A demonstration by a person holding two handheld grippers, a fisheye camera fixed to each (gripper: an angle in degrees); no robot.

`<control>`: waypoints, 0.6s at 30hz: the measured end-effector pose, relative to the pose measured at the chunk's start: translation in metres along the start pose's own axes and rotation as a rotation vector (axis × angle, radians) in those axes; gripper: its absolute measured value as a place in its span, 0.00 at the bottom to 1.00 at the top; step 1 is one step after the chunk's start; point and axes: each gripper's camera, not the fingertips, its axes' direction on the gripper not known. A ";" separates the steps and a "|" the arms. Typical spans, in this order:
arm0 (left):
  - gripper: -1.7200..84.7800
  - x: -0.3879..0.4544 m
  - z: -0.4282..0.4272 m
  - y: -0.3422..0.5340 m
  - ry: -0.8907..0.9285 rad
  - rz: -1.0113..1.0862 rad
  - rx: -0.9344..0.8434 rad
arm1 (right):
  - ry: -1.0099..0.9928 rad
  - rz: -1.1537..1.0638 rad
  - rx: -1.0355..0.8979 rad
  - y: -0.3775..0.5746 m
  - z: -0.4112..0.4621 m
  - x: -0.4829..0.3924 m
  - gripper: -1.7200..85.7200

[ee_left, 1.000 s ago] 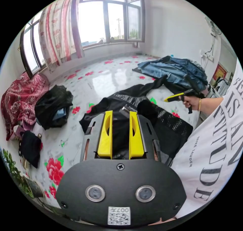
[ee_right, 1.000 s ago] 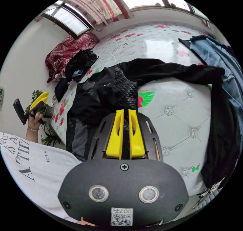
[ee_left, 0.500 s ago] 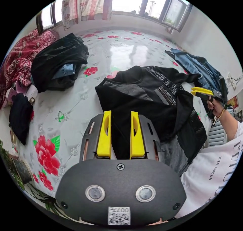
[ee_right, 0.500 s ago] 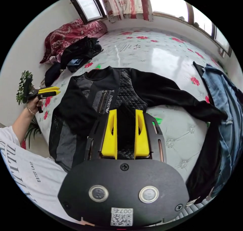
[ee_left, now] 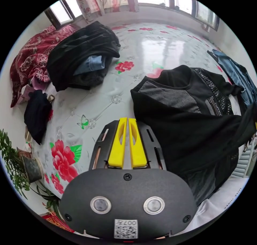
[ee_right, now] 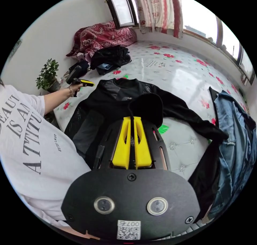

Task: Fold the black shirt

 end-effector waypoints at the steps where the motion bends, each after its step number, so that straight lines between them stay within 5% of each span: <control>1: 0.06 -0.009 0.000 0.003 0.036 -0.020 -0.016 | 0.007 0.011 -0.040 0.018 -0.002 -0.003 0.03; 6: 0.11 -0.010 -0.018 0.034 0.195 -0.037 0.014 | -0.046 0.288 -0.334 0.091 0.058 0.024 0.06; 13: 0.11 0.053 -0.049 0.089 0.184 0.100 0.060 | -0.005 0.262 -0.069 0.077 0.019 0.023 0.08; 18: 0.11 0.073 -0.024 0.066 0.100 0.143 -0.040 | -0.048 0.419 -0.204 0.050 0.063 0.065 0.08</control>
